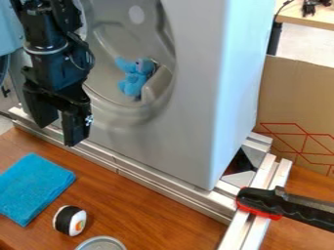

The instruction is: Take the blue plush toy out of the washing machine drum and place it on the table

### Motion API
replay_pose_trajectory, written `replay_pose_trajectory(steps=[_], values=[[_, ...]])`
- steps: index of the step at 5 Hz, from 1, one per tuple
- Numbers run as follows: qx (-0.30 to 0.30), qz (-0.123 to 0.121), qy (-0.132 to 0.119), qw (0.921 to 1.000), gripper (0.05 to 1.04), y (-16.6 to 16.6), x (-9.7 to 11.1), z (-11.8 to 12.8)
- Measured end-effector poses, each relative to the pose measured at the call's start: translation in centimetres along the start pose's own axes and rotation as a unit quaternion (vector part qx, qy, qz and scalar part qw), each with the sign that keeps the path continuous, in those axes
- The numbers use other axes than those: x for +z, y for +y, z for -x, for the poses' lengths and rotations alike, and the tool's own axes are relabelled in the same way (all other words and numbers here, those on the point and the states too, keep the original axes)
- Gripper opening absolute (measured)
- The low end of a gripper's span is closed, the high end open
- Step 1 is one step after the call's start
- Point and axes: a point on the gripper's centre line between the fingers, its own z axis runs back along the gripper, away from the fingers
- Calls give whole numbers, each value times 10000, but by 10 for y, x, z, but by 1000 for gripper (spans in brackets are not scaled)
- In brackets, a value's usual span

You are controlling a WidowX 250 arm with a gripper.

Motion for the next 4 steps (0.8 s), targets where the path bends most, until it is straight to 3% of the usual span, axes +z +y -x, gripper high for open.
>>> replay_pose_trajectory(steps=[1, 2, 3, 4], values=[[-3, 34, 70, 10000, 1001, -1, -4, 1], [54, 88, -592, 9982, 1001, 16, 15, -24], [46, 206, -1290, 9914, 1001, 27, 28, -47], [33, 459, -1590, 9862, 1001, 34, 21, -67]])
